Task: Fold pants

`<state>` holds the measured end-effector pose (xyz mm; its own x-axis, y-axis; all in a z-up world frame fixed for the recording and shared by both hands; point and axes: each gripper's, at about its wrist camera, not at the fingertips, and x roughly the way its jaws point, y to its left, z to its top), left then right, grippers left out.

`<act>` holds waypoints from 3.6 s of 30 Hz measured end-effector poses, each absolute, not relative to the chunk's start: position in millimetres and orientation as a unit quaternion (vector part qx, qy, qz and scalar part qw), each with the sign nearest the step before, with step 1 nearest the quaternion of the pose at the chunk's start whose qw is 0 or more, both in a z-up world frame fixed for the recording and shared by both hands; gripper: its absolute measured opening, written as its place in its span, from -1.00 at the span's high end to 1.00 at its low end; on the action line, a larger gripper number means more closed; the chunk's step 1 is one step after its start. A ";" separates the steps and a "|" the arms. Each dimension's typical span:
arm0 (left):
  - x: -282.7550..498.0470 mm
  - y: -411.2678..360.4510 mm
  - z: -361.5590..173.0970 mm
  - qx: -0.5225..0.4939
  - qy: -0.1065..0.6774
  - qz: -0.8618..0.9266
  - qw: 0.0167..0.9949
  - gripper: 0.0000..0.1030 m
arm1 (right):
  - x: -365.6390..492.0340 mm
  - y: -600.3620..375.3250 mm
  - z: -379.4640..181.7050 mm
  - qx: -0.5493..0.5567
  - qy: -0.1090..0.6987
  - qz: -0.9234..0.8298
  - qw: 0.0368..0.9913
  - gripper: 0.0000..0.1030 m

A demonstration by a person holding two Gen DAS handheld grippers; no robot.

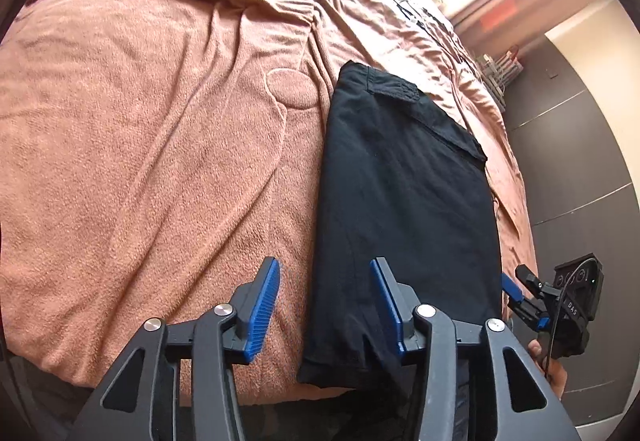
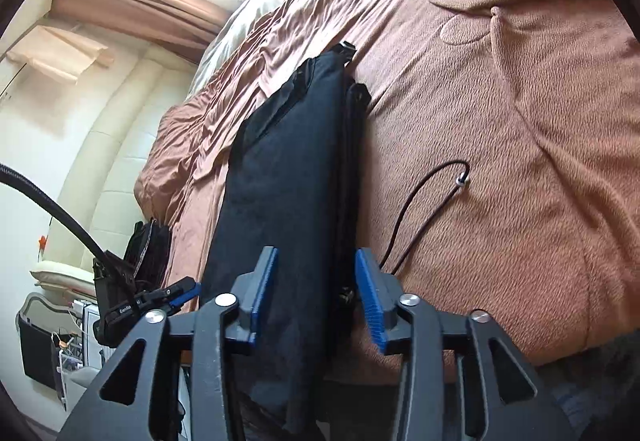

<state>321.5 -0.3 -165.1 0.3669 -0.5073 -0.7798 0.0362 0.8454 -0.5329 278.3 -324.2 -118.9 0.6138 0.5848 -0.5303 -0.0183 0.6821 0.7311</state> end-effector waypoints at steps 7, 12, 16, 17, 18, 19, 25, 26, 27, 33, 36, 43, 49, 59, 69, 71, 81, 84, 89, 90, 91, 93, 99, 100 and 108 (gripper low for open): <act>342.3 -0.7 -166.2 -0.229 0.538 -0.171 0.793 -0.02 | 325.0 -328.9 -133.4 0.384 0.406 0.201 0.804 -0.07; 357.8 -4.3 -170.9 -0.228 0.543 -0.173 0.790 -0.02 | 352.7 -319.1 -152.7 0.381 0.438 0.208 0.788 -0.07; 370.3 -5.9 -176.7 -0.228 0.547 -0.176 0.786 -0.02 | 365.9 -313.3 -159.2 0.376 0.466 0.200 0.775 -0.07; 373.2 -6.8 -178.1 -0.227 0.548 -0.177 0.785 -0.02 | 367.7 -312.6 -160.2 0.381 0.467 0.206 0.771 -0.07; 376.4 -7.4 -179.8 -0.226 0.550 -0.177 0.784 -0.02 | 370.4 -311.6 -162.3 0.386 0.469 0.213 0.765 -0.07; 379.8 -8.0 -181.8 -0.226 0.552 -0.177 0.783 -0.02 | 371.6 -311.1 -163.3 0.389 0.471 0.220 0.760 -0.07; 398.1 -11.9 -192.1 -0.235 0.559 -0.187 0.773 -0.02 | 392.7 -304.0 -172.7 0.396 0.478 0.244 0.745 -0.07; 400.7 -12.8 -193.2 -0.237 0.559 -0.190 0.771 -0.02 | 396.2 -303.3 -173.8 0.399 0.479 0.246 0.742 -0.07; 403.3 -13.8 -194.4 -0.237 0.560 -0.194 0.770 -0.02 | 400.9 -302.1 -175.1 0.400 0.480 0.248 0.740 -0.07; 420.2 -20.9 -200.2 -0.238 0.561 -0.210 0.764 -0.02 | 418.2 -294.0 -176.9 0.391 0.487 0.260 0.737 -0.06; 429.0 -23.2 -202.1 -0.243 0.558 -0.219 0.763 0.00 | 428.3 -287.5 -176.1 0.387 0.487 0.261 0.738 -0.07; 445.2 -32.6 -206.5 -0.254 0.557 -0.228 0.757 0.48 | 437.8 -278.0 -172.2 0.373 0.479 0.252 0.754 0.22; 436.4 -35.8 -187.4 -0.239 0.530 -0.242 0.777 0.79 | 424.8 -272.1 -159.9 0.358 0.456 0.258 0.773 0.48; 410.5 -26.7 -146.7 -0.241 0.489 -0.256 0.798 0.83 | 402.4 -253.9 -135.3 0.333 0.414 0.278 0.800 0.54; 370.7 -6.7 -101.3 -0.245 0.444 -0.257 0.823 0.84 | 368.4 -231.8 -103.9 0.298 0.374 0.300 0.825 0.54; 362.4 -1.3 -91.2 -0.245 0.434 -0.258 0.828 0.84 | 360.2 -228.8 -97.8 0.293 0.367 0.305 0.828 0.54; 320.0 27.5 -45.0 -0.249 0.388 -0.260 0.848 0.84 | 321.9 -211.6 -66.0 0.266 0.331 0.322 0.846 0.54; 304.1 38.7 -34.1 -0.249 0.378 -0.256 0.854 0.84 | 310.4 -211.7 -56.8 0.256 0.323 0.326 0.851 0.54; 282.2 57.4 -13.4 -0.249 0.359 -0.251 0.864 0.84 | 298.9 -199.6 -44.4 0.242 0.308 0.334 0.858 0.54; 278.0 60.7 -9.6 -0.249 0.355 -0.251 0.866 0.84 | 295.5 -197.3 -42.0 0.239 0.305 0.336 0.859 0.54; 272.5 64.4 -3.9 -0.248 0.350 -0.250 0.868 0.84 | 293.6 -194.4 -38.9 0.236 0.301 0.339 0.860 0.54; 262.3 71.8 7.0 -0.248 0.340 -0.248 0.873 0.84 | 287.2 -189.2 -32.6 0.230 0.296 0.344 0.861 0.54; 221.6 96.1 48.6 -0.238 0.308 -0.238 0.890 0.84 | 271.5 -171.3 -7.7 0.219 0.278 0.365 0.861 0.54; 214.6 100.4 55.8 -0.236 0.303 -0.235 0.893 0.84 | 269.6 -167.5 -3.6 0.217 0.275 0.368 0.861 0.54; 164.2 148.3 110.7 -0.225 0.277 -0.195 0.914 0.84 | 248.3 -129.6 29.9 0.196 0.256 0.402 0.857 0.54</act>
